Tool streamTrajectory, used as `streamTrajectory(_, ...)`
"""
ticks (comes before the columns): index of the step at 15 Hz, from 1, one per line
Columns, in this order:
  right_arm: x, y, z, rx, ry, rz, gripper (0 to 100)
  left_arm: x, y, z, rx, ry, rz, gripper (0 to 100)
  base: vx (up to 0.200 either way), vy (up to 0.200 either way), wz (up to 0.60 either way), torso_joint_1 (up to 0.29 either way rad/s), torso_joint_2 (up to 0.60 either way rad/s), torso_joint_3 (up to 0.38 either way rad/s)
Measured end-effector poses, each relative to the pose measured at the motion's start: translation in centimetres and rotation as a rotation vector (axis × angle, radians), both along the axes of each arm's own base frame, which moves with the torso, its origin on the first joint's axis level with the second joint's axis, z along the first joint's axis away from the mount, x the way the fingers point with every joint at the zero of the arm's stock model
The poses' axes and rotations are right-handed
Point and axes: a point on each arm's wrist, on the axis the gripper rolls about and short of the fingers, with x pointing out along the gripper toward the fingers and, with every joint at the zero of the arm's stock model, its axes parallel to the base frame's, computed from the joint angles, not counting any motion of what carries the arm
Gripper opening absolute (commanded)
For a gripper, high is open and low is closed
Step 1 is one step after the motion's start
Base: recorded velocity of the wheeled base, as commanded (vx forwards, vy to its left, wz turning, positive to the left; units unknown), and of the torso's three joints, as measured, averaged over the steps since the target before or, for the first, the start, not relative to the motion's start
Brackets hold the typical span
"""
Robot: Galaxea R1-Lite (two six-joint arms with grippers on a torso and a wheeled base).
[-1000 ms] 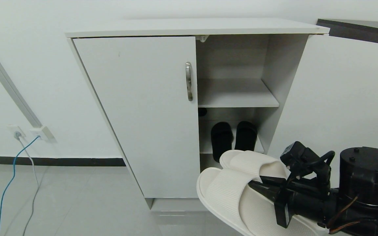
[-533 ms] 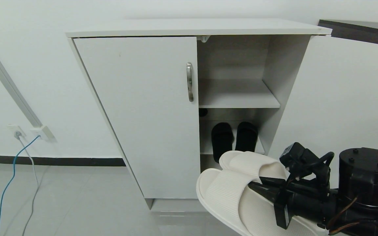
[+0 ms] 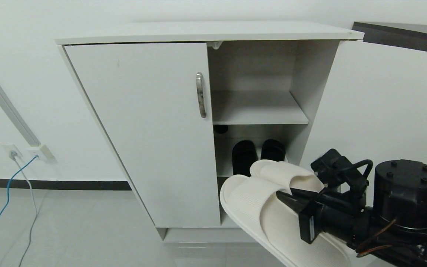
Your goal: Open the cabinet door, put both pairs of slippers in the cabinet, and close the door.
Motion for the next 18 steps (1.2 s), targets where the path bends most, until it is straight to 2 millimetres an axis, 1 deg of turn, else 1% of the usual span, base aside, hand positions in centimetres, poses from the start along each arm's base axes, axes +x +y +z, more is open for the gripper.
streamTrajectory(1,0.1,0.9,0.3,0.005,-0.003,-0.086,0,0.0,0.0,0.0,0.000,0.000,-0.001,0,0.000,0.000,0.00,0.000,0.00,0.000)
streamTrajectory(5,1.6,4.8,1.5,0.038,-0.025,-0.315,0,0.0,0.0,0.0,0.002,0.000,0.000,0,0.000,0.000,0.00,0.000,0.00,0.000)
streamTrajectory(7,2.3,6.0,1.6,0.015,0.018,-0.405,0,0.0,0.0,0.0,0.002,0.000,-0.001,0,0.000,0.000,0.00,0.000,0.00,0.000)
streamTrajectory(10,3.2,7.5,3.0,0.026,0.004,-0.540,0,0.0,0.0,0.0,0.003,0.000,-0.001,0,0.000,0.000,0.00,0.000,0.00,0.000)
streamTrajectory(13,3.8,8.6,4.5,0.032,-0.017,-0.598,0,0.0,0.0,0.0,0.003,0.001,-0.001,0,0.000,0.000,0.00,0.000,0.00,0.000)
streamTrajectory(18,5.0,9.8,6.5,0.060,-0.057,-0.604,0,0.0,0.0,0.0,0.003,0.000,-0.002,0,0.000,0.000,0.00,0.000,0.00,0.000)
